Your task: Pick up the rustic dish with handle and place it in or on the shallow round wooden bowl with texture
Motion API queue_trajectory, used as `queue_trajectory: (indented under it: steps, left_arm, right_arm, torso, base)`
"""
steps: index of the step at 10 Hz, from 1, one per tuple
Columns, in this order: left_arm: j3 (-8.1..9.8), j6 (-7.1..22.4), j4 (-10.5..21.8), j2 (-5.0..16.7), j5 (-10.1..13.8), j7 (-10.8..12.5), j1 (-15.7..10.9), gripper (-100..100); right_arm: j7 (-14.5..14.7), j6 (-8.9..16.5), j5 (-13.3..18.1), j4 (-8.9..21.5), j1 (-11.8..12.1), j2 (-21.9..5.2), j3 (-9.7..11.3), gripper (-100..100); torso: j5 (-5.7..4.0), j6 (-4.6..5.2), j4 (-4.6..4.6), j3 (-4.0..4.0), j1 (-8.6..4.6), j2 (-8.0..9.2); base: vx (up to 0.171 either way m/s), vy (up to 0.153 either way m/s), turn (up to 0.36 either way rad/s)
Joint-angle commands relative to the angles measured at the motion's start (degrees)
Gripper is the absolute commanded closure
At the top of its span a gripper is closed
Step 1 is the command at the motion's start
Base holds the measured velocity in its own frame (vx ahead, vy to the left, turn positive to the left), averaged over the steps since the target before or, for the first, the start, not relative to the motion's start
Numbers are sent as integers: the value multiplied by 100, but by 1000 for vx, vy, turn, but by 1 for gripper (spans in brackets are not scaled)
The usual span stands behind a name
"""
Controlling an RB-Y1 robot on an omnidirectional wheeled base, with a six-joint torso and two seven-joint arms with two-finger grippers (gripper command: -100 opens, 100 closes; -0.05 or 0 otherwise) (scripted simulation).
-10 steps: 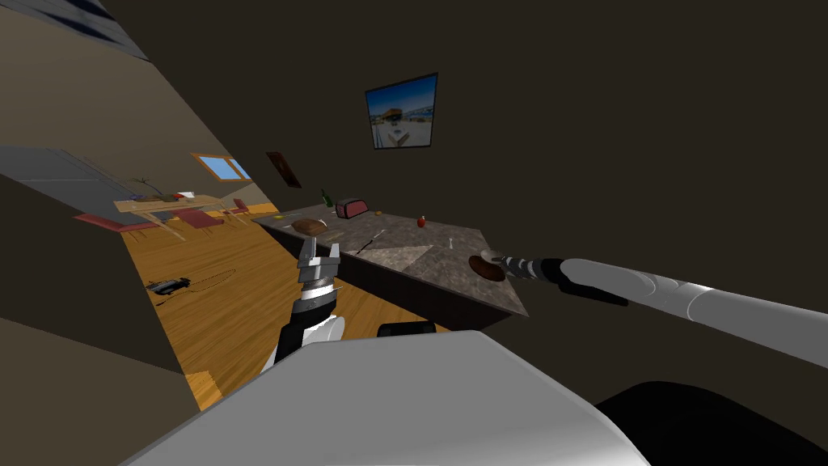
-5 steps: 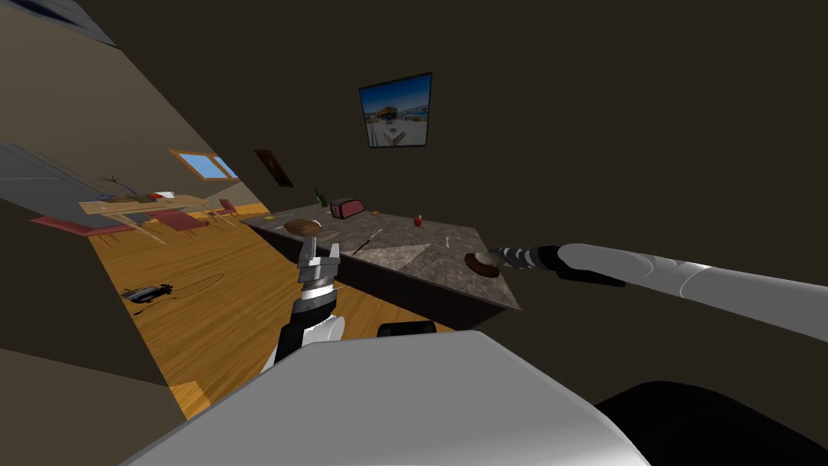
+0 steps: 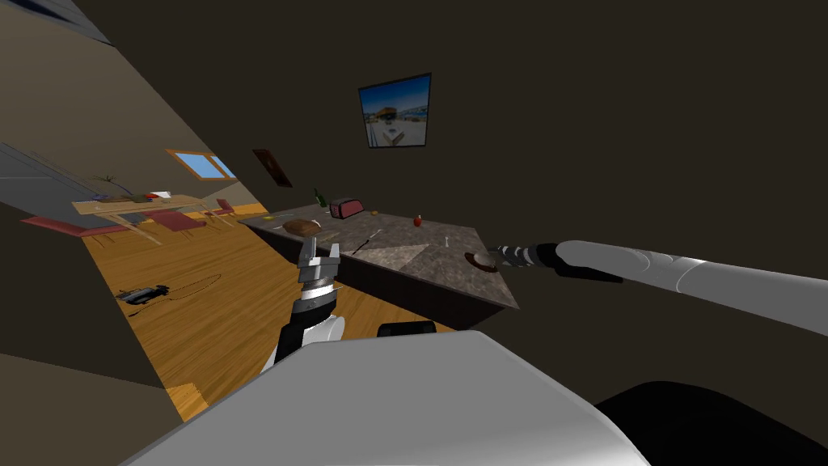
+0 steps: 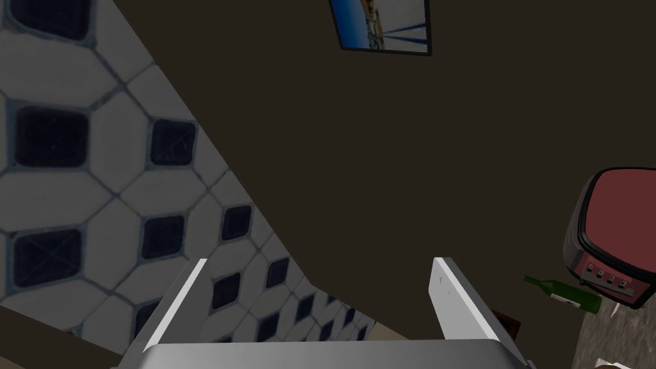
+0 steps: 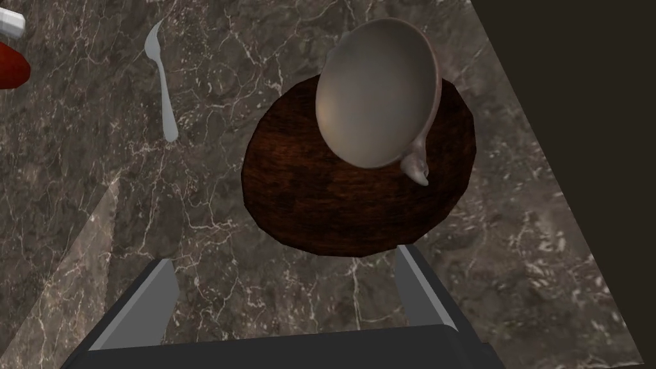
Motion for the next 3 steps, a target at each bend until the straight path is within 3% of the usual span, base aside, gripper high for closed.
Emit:
queue_trajectory:
  steps: [1,3]
  left_arm:
    - [0,0,0,0,0,0,0,0]
    - [0,0,0,0,0,0,0,0]
  right_arm:
    - [0,0,0,0,0,0,0,0]
    - [0,0,0,0,0,0,0,0]
  torso:
    - [0,0,0,0,0,0]
    - [0,0,0,0,0,0]
  base:
    - [0,0,0]
    - [0,0,0]
